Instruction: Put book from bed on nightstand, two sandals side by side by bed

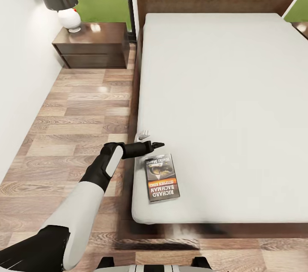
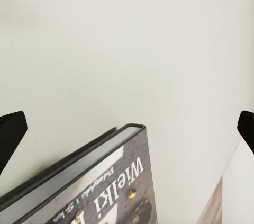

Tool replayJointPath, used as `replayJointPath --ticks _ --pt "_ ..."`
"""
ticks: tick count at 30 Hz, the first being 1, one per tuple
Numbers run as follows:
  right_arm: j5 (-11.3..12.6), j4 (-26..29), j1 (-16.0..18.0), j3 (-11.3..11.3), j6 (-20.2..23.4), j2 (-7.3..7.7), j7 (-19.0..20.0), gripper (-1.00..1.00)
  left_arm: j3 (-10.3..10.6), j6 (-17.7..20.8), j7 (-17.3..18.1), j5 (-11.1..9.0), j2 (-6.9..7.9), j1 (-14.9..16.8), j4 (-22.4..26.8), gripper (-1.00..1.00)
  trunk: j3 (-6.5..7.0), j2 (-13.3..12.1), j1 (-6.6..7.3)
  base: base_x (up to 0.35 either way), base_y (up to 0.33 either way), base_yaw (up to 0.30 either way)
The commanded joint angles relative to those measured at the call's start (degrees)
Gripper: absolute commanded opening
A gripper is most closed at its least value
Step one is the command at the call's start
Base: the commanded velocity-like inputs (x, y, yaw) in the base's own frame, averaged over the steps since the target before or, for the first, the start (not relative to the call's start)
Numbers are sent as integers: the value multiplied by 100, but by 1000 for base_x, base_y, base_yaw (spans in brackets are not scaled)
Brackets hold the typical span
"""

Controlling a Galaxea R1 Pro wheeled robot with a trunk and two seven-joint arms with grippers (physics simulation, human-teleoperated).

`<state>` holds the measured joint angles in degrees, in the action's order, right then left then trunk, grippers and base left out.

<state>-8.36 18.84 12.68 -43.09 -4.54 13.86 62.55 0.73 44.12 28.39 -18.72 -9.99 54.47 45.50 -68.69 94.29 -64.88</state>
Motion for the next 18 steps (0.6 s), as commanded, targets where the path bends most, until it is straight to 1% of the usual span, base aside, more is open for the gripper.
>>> replayJointPath --ticks 1,9,18 --pt "-60 -3 4 -42 -47 -2 20 100 -3 35 -1 -17 -1 2 1 100 -21 42 -22 0 0 0" --pt "-59 -3 6 -42 -47 -4 20 100 -3 35 -1 -17 -1 2 2 100 -164 362 -197 0 0 0" --pt "-60 -3 1 -42 -47 1 20 100 -3 35 -1 -17 -1 2 3 100 -164 362 -197 0 0 0"
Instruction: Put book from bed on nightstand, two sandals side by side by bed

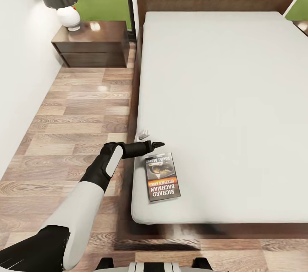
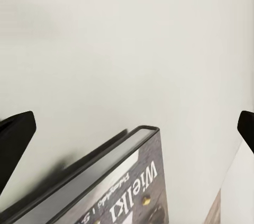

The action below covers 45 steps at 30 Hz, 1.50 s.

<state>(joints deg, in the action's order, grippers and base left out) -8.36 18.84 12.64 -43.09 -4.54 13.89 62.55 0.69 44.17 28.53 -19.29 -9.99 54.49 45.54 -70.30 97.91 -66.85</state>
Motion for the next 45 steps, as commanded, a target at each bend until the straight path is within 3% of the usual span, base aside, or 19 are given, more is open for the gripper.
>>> replayJointPath --ticks 1,11,17,34,40,45 --pt "-60 -3 7 -42 -47 -1 20 100 1 30 -14 39 0 0 -1 100 -3 1 0 0 0 0" --pt "-60 -3 8 -42 -47 -3 20 100 1 30 -18 39 0 0 -1 100 -3 1 0 0 0 0" --pt "-60 -3 7 -42 -47 -3 20 100 8 30 -22 39 0 0 -1 100 105 -239 132 0 0 0" --pt "-59 -3 8 -42 -47 -1 20 100 1 30 -22 37 0 0 -1 100 105 -239 132 -2 0 0" --pt "-59 -3 9 -42 -47 -5 20 100 1 29 -23 -151 0 -6 -9 100 105 -239 132 -92 0 0" --pt "-60 -3 9 -42 -47 -3 20 100 1 23 -23 -195 0 -8 -10 100 105 -239 132 -13 0 0"
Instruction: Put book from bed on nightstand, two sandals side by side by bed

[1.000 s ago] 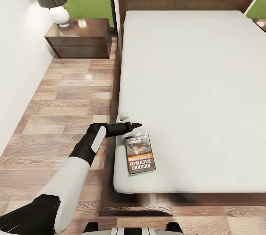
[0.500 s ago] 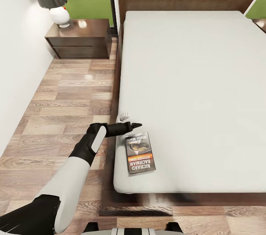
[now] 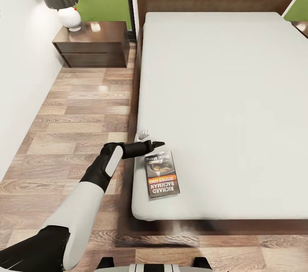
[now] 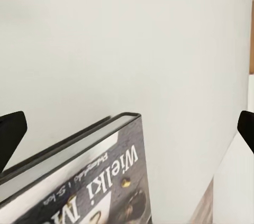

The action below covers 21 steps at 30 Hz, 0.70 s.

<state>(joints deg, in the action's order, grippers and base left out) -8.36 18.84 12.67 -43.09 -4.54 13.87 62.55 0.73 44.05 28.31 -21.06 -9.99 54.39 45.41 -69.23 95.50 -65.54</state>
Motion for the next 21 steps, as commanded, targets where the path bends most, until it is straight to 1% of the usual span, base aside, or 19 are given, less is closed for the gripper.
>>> replayJointPath --ticks 1,21 --pt "-60 -3 4 -42 -47 -1 20 100 -3 34 0 -18 0 2 3 100 -3 1 0 -4 0 0" --pt "-59 -3 6 -42 -47 -1 20 100 -3 33 0 -23 0 2 3 100 -3 1 0 -9 0 0"
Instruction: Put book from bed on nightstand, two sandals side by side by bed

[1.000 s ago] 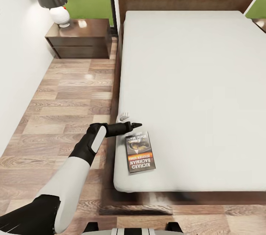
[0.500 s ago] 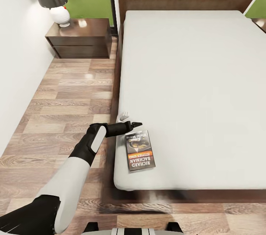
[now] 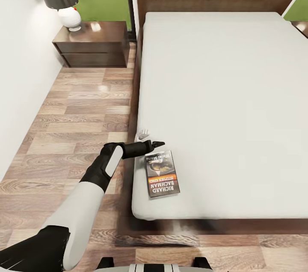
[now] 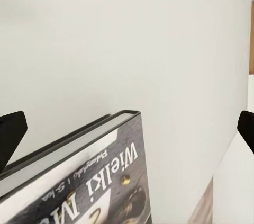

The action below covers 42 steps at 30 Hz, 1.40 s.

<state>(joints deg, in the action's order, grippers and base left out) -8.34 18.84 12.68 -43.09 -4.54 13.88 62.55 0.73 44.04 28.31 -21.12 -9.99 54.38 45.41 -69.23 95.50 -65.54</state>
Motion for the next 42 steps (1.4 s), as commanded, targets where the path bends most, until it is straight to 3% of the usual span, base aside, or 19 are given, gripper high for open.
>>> replayJointPath --ticks 1,34,42 --pt "-59 -3 5 -42 -47 -1 20 100 -3 35 0 -17 -1 2 3 100 -3 1 0 0 0 0" --pt "-62 -3 4 -42 -47 -3 20 100 -3 30 0 -24 -1 -7 3 100 -3 1 0 -61 0 0" --pt "-62 -3 2 -42 -47 -1 20 100 -3 27 0 -24 -1 -7 3 100 -3 1 0 -232 0 0"
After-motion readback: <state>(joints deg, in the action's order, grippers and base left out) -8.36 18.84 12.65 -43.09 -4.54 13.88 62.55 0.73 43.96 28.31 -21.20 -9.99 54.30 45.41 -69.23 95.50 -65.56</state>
